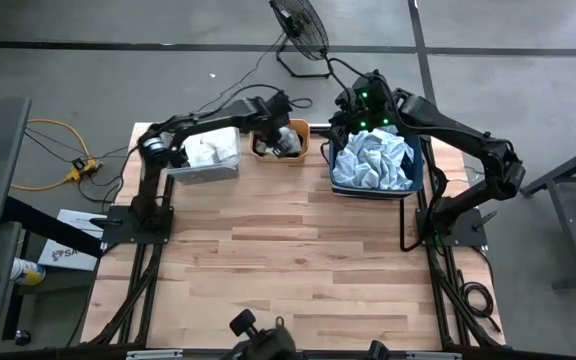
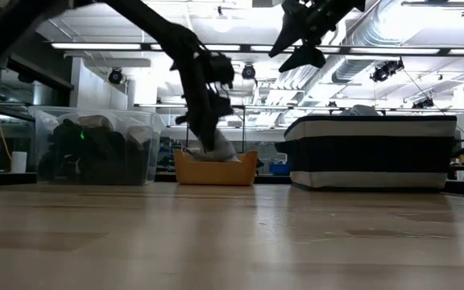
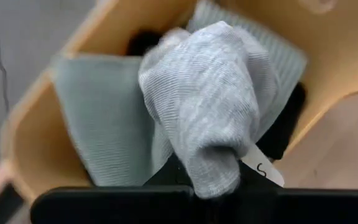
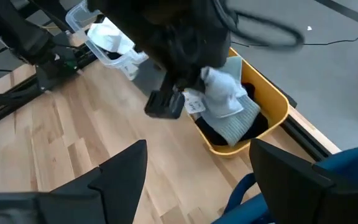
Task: Pick & Place Cloths
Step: Put the light gray sock into the yellow bin
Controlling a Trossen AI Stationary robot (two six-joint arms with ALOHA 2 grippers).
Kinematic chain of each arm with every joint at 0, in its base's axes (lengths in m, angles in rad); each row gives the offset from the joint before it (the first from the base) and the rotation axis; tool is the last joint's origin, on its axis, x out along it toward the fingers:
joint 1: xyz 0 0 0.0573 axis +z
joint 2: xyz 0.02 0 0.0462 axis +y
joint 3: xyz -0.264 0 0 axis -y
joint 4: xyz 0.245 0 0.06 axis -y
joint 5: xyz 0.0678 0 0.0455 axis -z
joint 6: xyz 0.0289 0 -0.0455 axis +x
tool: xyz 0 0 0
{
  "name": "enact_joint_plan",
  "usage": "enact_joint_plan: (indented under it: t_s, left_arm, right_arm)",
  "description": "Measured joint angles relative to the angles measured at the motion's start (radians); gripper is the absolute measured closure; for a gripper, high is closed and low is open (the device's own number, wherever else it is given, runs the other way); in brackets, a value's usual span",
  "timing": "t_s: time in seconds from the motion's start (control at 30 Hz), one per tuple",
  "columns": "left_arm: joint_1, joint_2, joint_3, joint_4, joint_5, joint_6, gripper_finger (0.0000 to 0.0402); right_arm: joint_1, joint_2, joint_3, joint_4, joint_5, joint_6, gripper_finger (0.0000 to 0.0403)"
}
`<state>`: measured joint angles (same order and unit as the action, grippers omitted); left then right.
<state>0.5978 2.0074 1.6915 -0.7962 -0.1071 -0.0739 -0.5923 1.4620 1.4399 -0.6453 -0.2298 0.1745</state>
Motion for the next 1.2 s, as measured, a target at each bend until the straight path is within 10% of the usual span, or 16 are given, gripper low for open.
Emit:
enact_joint_plan:
  t_s: [0.6,1.2]
  left_arm:
    - [0.013,0.151,0.120,-0.102,0.092,-0.140,0.0387]
    - [0.011,0.151,0.384,-0.293,0.089,-0.078,0.0066]
  right_arm:
    - [-0.005,0.001,0.000,-0.022,-0.005,0.000,0.0129]
    - [-0.004,0.002,-0.001,-0.052,-0.009,0.040,0.0129]
